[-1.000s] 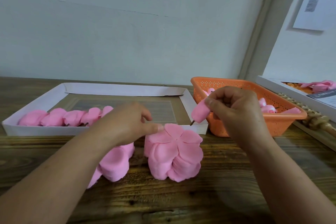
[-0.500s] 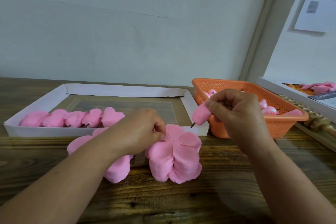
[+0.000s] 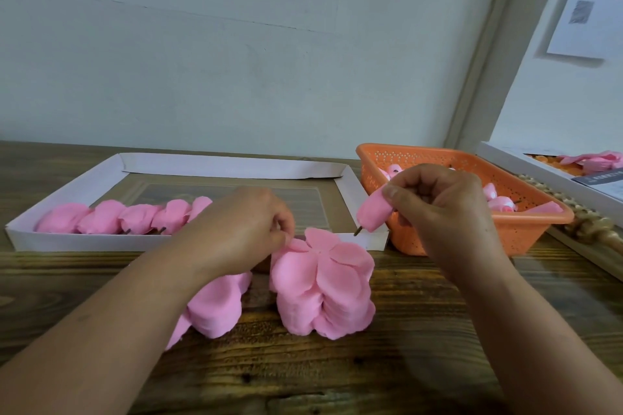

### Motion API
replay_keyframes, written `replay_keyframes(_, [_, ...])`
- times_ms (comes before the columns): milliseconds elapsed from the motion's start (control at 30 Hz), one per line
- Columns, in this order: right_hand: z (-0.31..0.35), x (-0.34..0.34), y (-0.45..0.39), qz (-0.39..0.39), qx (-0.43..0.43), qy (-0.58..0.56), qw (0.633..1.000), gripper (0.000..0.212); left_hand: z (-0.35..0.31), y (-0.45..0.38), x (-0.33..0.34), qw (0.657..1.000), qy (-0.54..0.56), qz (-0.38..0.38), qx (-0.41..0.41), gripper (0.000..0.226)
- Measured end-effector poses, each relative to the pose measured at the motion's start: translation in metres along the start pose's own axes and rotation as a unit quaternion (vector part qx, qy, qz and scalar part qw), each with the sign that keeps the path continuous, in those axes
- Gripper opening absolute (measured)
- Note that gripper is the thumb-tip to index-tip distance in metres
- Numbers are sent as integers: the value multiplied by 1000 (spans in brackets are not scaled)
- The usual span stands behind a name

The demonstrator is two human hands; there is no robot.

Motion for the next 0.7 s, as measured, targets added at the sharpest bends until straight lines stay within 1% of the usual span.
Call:
replay_keyframes(67, [-1,0,0,-3,-1,-4,1000,23,4,-1,-5,999,31,-29,-21,27])
replay_keyframes(167, [-3,0,0,-13,4,-16,1000,21,6,0,-3,991,120,-33,-48,28])
replay_keyframes(267, [-6,5,1,-15,15,-46,999,20,7,-1,-1,980,184,-47,-59,22])
replay_keyframes(333, [-8,10,2,-13,19,-58,998,20,8,0,-1,965,243,-62,-73,14])
replay_keyframes(433, [-8,15,5,-4,18,-57,998,20,9,1,3,917,375,-81,-106,7])
replay_keyframes(533, [-6,19,7,9,6,-56,998,22,5,1,14,860,480,-87,-147,15])
replay_keyframes(600, [-4,21,8,11,-1,-55,998,23,2,1,22,813,550,-71,-178,16])
replay_keyframes(700, [1,21,9,3,-28,-59,998,26,-5,3,30,753,620,-29,-220,13])
Point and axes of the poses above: each hand's wrist, its own y-axis away from the middle knuckle, its own x-axis out of the palm, z = x × y, the point moved 6 cm from there along -y, towards the middle knuckle, and after that the axes turned 2 degrees about -z, right-handed, at the moved point
